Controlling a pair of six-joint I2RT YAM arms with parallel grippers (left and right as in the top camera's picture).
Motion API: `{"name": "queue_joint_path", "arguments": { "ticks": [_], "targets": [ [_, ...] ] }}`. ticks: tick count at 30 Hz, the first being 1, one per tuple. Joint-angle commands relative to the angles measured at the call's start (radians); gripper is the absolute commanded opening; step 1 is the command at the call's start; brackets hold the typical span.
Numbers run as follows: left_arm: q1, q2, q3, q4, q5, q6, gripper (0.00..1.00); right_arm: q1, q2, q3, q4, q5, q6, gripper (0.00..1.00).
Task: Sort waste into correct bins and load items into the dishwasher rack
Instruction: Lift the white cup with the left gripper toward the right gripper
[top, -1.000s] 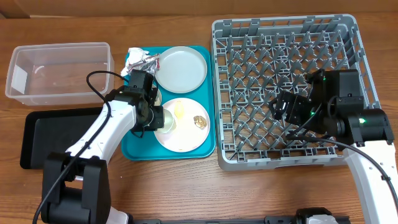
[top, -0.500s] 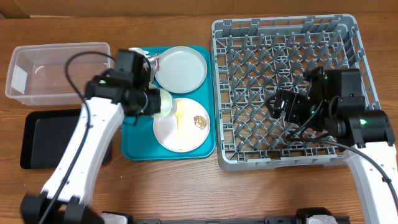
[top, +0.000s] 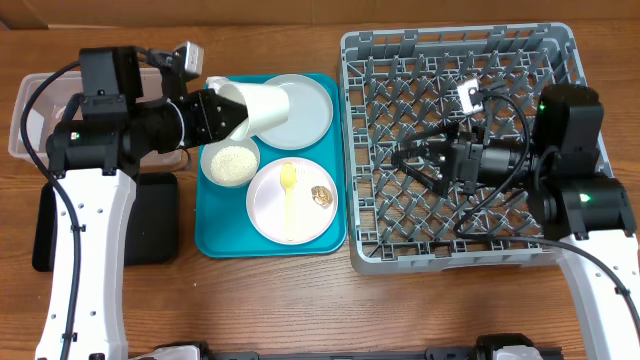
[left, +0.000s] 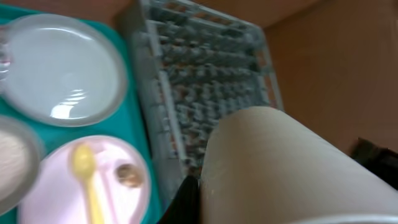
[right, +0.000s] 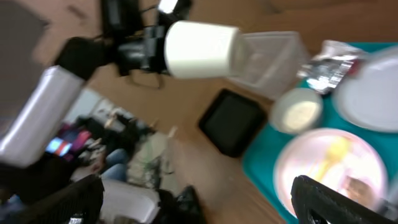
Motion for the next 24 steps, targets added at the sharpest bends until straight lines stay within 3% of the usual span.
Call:
{"name": "queue_joint_path", "arguments": {
  "ticks": [1, 8, 12, 24],
  "targets": [
    [-0.016, -0.004, 0.019, 0.053, 0.274, -0.033, 0.04, 0.029, 0.025, 0.025, 0.032, -0.141, -0.002, 1.00],
    [-0.087, -0.004, 0.019, 0.110, 0.330, -0.063, 0.04, 0.063, 0.088, 0.025, 0.111, -0.113, 0.005, 0.99],
    [-0.147, -0.005, 0.019, 0.111, 0.329, -0.062, 0.04, 0.065, 0.117, 0.025, 0.179, -0.095, 0.023, 0.94],
    [-0.299, -0.005, 0.019, 0.163, 0.312, -0.062, 0.04, 0.067, 0.134, 0.025, 0.340, -0.085, 0.081, 0.94]
  ]
}}
